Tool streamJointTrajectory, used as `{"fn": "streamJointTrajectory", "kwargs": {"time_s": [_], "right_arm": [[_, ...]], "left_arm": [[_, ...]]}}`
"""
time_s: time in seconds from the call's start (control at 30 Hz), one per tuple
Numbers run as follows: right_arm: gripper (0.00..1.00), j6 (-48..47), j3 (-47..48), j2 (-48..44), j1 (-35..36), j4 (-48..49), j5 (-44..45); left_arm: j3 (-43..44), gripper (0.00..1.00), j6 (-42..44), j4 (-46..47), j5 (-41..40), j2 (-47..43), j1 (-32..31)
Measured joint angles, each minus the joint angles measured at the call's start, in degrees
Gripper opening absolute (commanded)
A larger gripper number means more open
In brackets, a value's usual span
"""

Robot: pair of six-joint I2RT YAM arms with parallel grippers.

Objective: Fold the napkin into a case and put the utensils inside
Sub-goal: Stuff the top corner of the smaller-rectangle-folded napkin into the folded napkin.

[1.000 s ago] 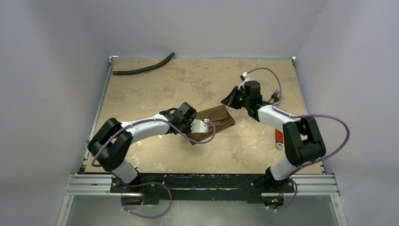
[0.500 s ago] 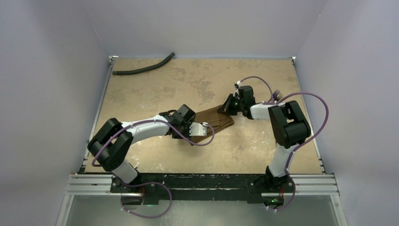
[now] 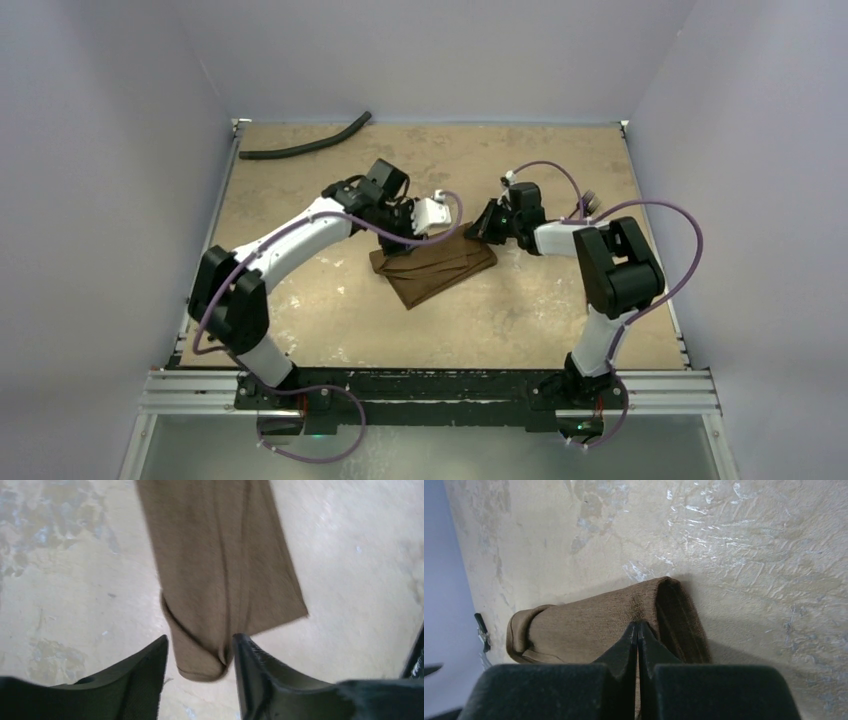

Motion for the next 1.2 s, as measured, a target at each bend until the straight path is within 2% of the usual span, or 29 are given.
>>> {"fn": "streamJointTrajectory", "kwargs": {"time_s": [0.1, 0.23, 0.27, 0.37, 0.4, 0.67, 0.93, 1.1, 1.2], "right_arm": [[0.0, 0.0, -0.2, -1.6, 0.0, 0.1, 0.1], [0.0, 0.0, -0.5, -2.6, 0.0, 0.8, 0.0], [0.0, 0.0, -0.8, -3.0, 0.0, 0.8, -0.1], [0.0, 0.0, -1.0, -4.0, 0.0, 0.1, -0.8], [0.0, 0.0, -0.9, -4.5, 0.0, -0.1, -1.0], [0.0, 2.6, 2.6, -5.9, 1.6, 1.4, -5.3], [0.0, 7.4, 7.0, 4.9, 6.3, 9.1, -9.4], [0.0, 8.5, 6.9, 12.1, 5.3, 10.2, -10.6], [0.0, 9.5, 5.7, 13.1, 4.0, 14.6, -12.8]], "left_arm": [[4.3, 0.34, -5.9, 2.9, 1.7, 6.0, 2.6], [2.1, 0.25, -11.9, 8.2, 1.1, 11.2, 4.2], [1.0, 0.21, -12.7, 8.9, 1.1, 11.4, 4.2], [-1.8, 0.02, -14.0, 10.4, 0.5, 11.9, 3.9], [-2.4, 0.0, -14.2, 10.9, 0.3, 12.0, 3.9], [-8.1, 0.0, -14.2, 16.4, -2.0, 12.1, 3.9], [-9.7, 0.0, -14.1, 19.1, -3.0, 12.1, 3.9], [-10.7, 0.0, -14.1, 20.7, -3.7, 11.7, 3.8], [-11.5, 0.0, -13.1, 22.0, -4.7, 11.3, 3.5]]}}
